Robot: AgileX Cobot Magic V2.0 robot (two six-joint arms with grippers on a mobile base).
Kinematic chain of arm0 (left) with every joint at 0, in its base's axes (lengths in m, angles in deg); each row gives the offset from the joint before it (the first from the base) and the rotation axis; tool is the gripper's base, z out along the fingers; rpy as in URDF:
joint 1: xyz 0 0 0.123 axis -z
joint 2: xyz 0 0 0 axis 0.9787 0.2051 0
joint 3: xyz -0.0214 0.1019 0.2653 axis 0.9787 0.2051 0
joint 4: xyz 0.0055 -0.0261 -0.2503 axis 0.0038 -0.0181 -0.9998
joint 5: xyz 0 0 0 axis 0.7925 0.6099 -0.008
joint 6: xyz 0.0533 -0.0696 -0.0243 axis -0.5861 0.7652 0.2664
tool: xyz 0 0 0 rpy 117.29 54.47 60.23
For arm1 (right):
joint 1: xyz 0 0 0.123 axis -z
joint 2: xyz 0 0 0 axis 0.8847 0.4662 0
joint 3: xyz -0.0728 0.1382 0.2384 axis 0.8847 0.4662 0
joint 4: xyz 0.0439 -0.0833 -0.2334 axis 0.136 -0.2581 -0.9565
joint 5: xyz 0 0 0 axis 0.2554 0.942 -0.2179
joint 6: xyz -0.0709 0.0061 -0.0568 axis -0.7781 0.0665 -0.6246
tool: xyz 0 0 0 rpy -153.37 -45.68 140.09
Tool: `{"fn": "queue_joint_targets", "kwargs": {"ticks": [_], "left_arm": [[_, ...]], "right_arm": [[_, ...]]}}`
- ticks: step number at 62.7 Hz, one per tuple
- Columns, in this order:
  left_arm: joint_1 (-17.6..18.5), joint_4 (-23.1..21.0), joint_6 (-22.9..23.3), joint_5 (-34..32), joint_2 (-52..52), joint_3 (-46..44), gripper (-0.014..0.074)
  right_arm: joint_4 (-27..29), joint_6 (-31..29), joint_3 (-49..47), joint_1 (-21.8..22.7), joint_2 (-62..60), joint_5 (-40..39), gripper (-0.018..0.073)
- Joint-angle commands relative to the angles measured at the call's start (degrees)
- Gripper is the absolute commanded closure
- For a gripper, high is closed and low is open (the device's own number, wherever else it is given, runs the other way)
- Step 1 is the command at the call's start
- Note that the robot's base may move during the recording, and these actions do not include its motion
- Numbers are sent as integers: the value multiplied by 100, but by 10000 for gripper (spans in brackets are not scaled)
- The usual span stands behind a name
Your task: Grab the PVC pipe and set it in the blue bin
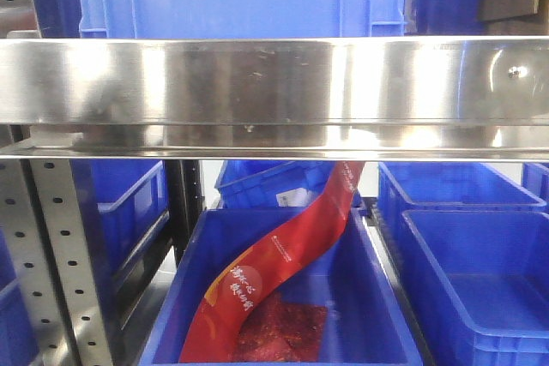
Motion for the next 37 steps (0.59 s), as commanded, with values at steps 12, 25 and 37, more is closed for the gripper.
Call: {"fn": "queue_joint_targets", "kwargs": {"ticks": [12, 25, 37], "left_arm": [[-29, -42, -11, -72, -33, -12, 707], [-29, -42, -11, -72, -33, -12, 707], [-29, -42, -11, -72, -33, -12, 707]], "right_arm": [[8, -24, 0, 20, -13, -86, 721], [8, -24, 0, 20, -13, -86, 721], [8, -24, 0, 20, -13, -86, 721]]}}
